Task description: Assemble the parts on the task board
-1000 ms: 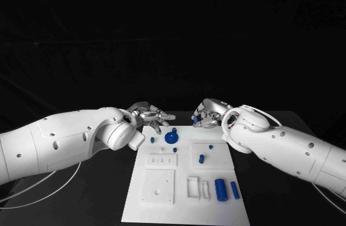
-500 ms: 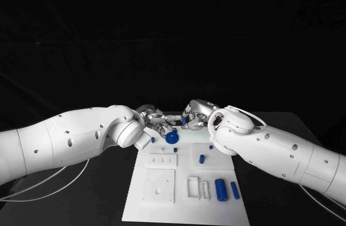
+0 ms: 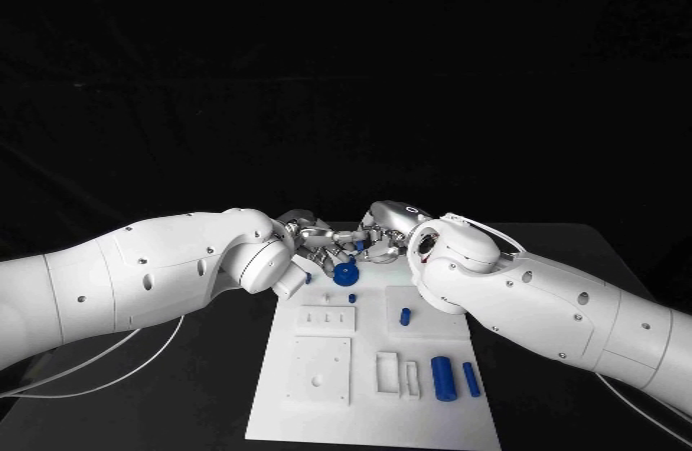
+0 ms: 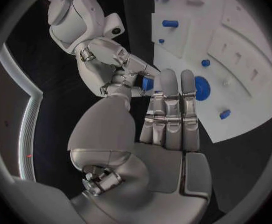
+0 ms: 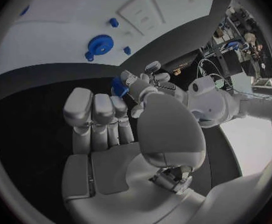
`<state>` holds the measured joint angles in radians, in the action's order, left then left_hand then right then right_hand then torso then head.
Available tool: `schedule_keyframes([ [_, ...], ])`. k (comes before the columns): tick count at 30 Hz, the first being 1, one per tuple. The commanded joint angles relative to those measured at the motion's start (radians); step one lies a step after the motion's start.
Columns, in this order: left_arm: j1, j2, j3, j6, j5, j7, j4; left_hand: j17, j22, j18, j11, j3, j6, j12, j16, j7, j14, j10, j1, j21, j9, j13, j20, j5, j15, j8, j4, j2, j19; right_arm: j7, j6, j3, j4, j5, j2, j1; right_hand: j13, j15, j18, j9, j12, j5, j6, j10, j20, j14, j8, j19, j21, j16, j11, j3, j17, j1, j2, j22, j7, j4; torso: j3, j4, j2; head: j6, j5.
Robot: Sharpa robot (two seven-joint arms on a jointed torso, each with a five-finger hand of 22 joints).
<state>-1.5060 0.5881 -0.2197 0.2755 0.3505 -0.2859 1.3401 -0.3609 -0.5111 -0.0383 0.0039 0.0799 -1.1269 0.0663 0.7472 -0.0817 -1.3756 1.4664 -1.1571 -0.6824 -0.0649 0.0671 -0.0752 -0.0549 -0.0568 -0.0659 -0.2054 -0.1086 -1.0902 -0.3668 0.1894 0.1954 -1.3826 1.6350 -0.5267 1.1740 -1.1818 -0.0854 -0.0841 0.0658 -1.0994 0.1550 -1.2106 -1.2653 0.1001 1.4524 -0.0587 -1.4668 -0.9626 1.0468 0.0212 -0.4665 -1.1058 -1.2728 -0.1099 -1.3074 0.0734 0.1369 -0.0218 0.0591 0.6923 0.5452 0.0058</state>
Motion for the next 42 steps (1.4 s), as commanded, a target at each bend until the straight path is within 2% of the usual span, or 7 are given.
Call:
schedule_keyframes([
  [1,-0.002,-0.006,0.001,-0.011,0.002,-0.014,0.001,-0.002,-0.004,0.004,0.006,-0.006,-0.011,-0.004,0.002,0.0,0.004,0.008,-0.012,0.008,0.0,-0.001,0.003,0.0,0.003,0.002,0.024,0.011,-0.003,-0.006,-0.011,-0.001,-0.004,0.024,0.004,0.0,-0.002,-0.004,0.009,0.001,0.005,0.006,-0.017,-0.005,0.007,0.004,-0.004,-0.022,-0.005,0.0,0.006,0.007,-0.002,-0.003,0.0,-0.119,-0.007,0.001,0.0004,0.0008,0.0,0.002,0.0],
  [9,-0.001,-0.01,0.001,-0.024,0.006,-0.023,0.003,-0.002,-0.02,0.005,0.004,-0.025,-0.021,-0.005,0.006,0.003,0.007,0.007,-0.028,0.017,0.0,-0.001,0.003,-0.004,0.002,0.002,0.091,0.055,-0.002,-0.005,-0.012,-0.002,-0.005,0.026,0.008,0.0,-0.002,-0.004,0.009,0.001,0.005,0.007,-0.018,-0.005,0.008,0.003,-0.004,-0.022,-0.006,-0.001,0.006,0.008,-0.001,-0.003,0.0,-0.119,-0.008,0.001,0.0008,0.0002,0.0,0.003,0.002],
  [18,-0.002,-0.021,0.0,-0.02,0.005,-0.023,-0.003,0.001,-0.032,0.005,0.005,-0.038,-0.026,-0.005,0.004,0.004,0.01,-0.003,-0.04,0.027,0.0,-0.002,0.004,-0.023,0.004,0.002,0.121,0.106,-0.002,-0.005,-0.019,-0.004,-0.012,0.029,0.01,0.0,-0.003,-0.004,0.009,0.001,0.005,0.008,-0.018,-0.005,0.008,0.004,-0.004,-0.023,-0.007,0.0,0.006,0.01,-0.002,-0.003,0.0,-0.119,-0.007,0.0,0.0003,-0.0024,0.001,0.005,0.001],
  [21,-0.002,-0.023,0.0,-0.015,0.005,-0.019,-0.002,0.001,-0.034,0.005,0.003,-0.032,-0.037,-0.005,0.005,0.009,0.011,-0.004,-0.052,0.029,-0.001,-0.002,0.003,-0.047,0.003,0.002,0.131,0.124,-0.003,-0.005,-0.019,-0.005,-0.012,0.03,0.01,0.0,-0.003,-0.004,0.009,0.001,0.005,0.008,-0.018,-0.005,0.008,0.004,-0.004,-0.023,-0.007,0.0,0.006,0.01,-0.002,-0.003,0.0,-0.119,-0.007,0.0,0.0012,-0.0017,0.001,0.005,0.002],
  [24,-0.002,-0.024,0.0,-0.011,0.005,-0.017,-0.001,0.001,-0.037,0.006,0.002,-0.026,-0.039,-0.005,0.005,0.011,0.011,-0.004,-0.063,0.03,-0.001,-0.003,0.002,-0.071,0.002,0.002,0.139,0.136,-0.003,-0.005,-0.019,-0.006,-0.013,0.03,0.009,0.0,-0.003,-0.004,0.009,0.001,0.006,0.01,-0.018,-0.005,0.008,0.004,-0.004,-0.023,-0.008,-0.001,0.006,0.011,-0.002,-0.003,0.0,-0.12,-0.008,0.0,0.0009,-0.0008,0.0,0.006,0.002],
  [35,-0.002,-0.028,0.0,-0.007,0.005,-0.017,-0.004,0.0,-0.045,0.007,-0.003,0.002,-0.06,-0.006,0.007,0.021,0.011,-0.001,-0.108,0.03,-0.003,-0.004,-0.001,-0.09,-0.001,0.001,0.175,0.16,-0.001,-0.006,-0.02,-0.007,-0.016,0.031,0.011,0.0,-0.004,-0.005,0.009,0.001,0.006,0.014,-0.019,-0.006,0.008,0.004,-0.004,-0.024,-0.011,-0.001,0.006,0.011,-0.003,-0.004,0.0,-0.12,-0.008,0.001,0.0002,-0.0005,0.0,0.007,0.003],
  [42,-0.002,-0.029,0.0,0.003,0.008,-0.015,-0.005,-0.004,-0.063,0.007,-0.008,0.051,-0.089,-0.006,0.012,0.029,0.01,0.011,-0.156,0.019,-0.015,-0.005,-0.006,-0.188,-0.005,0.0,0.232,0.179,0.005,-0.007,-0.023,-0.009,-0.015,0.031,0.011,0.0,-0.004,-0.005,0.009,0.001,0.006,0.014,-0.019,-0.006,0.008,0.004,-0.004,-0.024,-0.011,-0.001,0.006,0.011,-0.003,-0.004,0.0,-0.12,-0.008,0.001,-0.0001,-0.0013,0.0,0.009,0.006],
])
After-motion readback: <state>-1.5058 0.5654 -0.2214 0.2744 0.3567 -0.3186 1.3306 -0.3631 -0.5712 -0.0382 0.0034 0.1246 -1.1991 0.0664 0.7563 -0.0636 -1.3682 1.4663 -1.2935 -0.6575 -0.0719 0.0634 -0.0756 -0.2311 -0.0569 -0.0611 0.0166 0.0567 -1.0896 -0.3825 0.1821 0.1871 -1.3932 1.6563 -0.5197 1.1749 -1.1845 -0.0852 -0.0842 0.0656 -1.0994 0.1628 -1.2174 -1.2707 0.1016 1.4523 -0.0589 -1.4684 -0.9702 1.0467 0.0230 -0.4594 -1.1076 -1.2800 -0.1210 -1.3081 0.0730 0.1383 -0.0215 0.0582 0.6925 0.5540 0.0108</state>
